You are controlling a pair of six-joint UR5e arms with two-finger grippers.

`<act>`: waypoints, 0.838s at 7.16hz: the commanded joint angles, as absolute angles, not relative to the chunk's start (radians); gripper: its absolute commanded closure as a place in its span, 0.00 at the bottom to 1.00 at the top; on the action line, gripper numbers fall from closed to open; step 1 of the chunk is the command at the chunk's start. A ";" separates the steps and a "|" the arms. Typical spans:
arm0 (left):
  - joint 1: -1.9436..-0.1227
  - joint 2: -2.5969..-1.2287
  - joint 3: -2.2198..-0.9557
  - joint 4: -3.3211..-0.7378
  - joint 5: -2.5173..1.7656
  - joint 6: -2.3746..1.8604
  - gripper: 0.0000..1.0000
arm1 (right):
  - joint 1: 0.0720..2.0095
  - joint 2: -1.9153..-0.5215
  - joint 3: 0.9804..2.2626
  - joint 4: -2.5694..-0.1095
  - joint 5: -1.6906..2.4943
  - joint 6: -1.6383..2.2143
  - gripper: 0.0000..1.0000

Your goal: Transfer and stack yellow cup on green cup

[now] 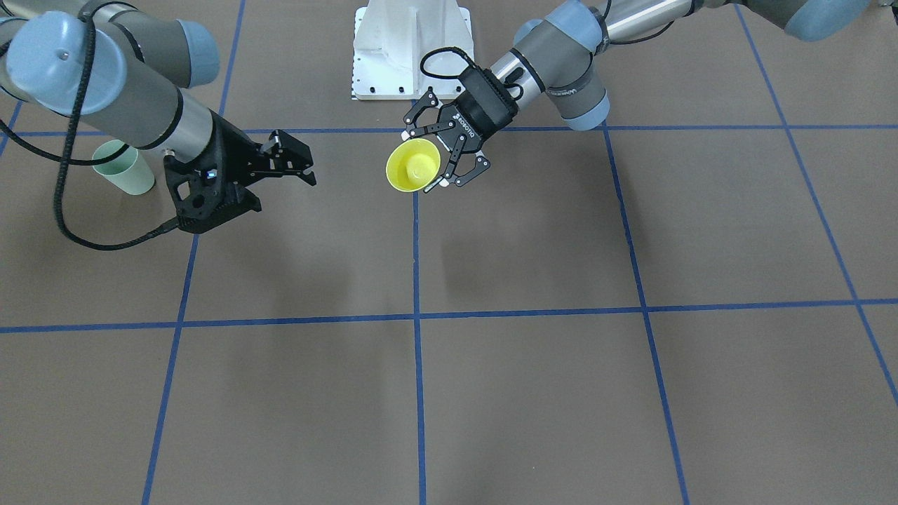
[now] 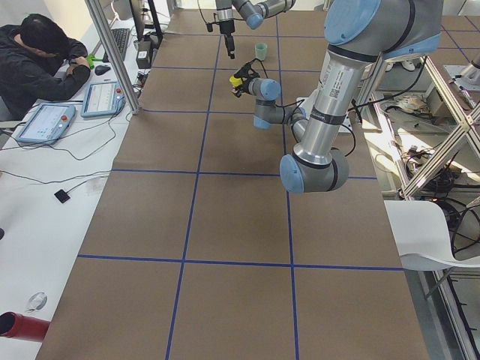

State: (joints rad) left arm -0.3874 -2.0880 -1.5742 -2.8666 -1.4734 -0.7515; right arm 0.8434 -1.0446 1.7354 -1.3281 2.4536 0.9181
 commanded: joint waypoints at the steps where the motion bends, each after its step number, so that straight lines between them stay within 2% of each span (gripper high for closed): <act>1: -0.373 -2.146 -1.446 -2.965 -1.473 -0.738 1.00 | 0.796 -0.997 1.677 -1.227 2.453 1.025 0.02; 4: -0.348 -2.161 -1.419 -2.987 -1.440 -0.736 1.00 | 0.781 -0.977 1.674 -1.236 2.454 1.035 0.02; 6: -0.339 -2.167 -1.416 -2.985 -1.439 -0.736 1.00 | 0.769 -0.976 1.664 -1.235 2.454 1.063 0.06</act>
